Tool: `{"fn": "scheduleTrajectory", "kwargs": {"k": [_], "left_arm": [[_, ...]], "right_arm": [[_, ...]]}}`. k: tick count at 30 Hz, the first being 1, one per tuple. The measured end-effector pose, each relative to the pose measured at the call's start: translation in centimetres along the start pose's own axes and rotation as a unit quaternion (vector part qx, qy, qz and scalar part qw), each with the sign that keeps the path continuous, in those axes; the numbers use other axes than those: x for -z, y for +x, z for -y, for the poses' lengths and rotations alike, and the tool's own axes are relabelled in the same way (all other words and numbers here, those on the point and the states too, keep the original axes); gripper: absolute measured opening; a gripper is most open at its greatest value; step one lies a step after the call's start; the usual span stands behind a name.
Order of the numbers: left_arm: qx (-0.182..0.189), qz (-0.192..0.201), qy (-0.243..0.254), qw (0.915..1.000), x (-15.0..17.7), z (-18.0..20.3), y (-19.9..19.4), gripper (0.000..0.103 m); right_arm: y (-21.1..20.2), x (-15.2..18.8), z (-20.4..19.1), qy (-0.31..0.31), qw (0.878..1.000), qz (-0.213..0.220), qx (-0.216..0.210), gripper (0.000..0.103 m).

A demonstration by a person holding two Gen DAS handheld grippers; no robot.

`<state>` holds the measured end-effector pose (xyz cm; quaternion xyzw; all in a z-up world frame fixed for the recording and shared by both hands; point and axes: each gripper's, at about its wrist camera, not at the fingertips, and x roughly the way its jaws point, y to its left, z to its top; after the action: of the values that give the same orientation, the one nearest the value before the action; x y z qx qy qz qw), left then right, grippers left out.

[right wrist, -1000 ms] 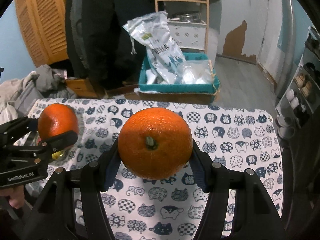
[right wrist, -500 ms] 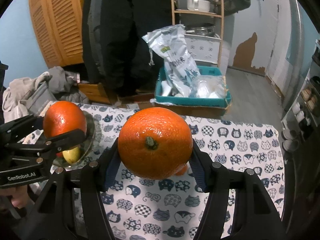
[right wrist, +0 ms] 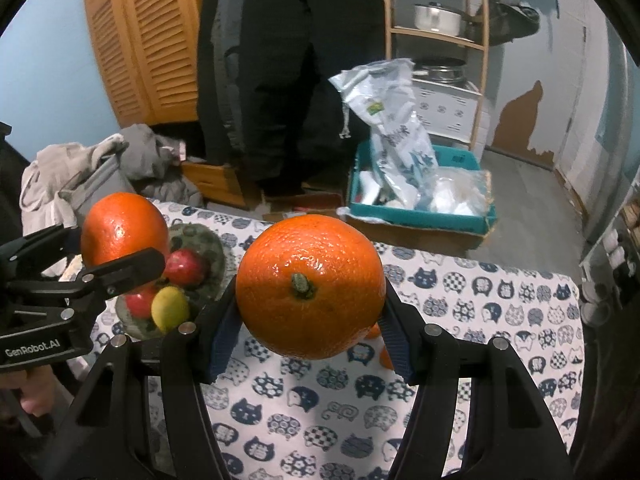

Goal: Organize fruits
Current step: 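Lift and carry both oranges toward the green glass bowl, then lower the orange into the bowl with the left tool while the right tool lowers its orange in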

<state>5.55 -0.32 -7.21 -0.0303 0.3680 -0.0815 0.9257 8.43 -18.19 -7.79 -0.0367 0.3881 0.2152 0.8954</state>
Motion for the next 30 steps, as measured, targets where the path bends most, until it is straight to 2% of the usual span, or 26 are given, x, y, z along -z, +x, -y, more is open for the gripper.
{"fn": "scheduleTrajectory", "kwargs": {"k": [16, 30], "left_arm": [[-0.055, 0.006, -0.054, 0.9970, 1.4, -7.5, -1.7, 0.066], [-0.086, -0.014, -0.125, 0.9883, 3.2, -15.1, -1.1, 0.066]], "right_arm": [[3.5, -2.4, -5.9, -0.037, 0.998, -0.014, -0.039, 0.063], [8.4, -3.6, -11.3, -0.060, 0.994, -0.047, -0.072, 0.063]]}}
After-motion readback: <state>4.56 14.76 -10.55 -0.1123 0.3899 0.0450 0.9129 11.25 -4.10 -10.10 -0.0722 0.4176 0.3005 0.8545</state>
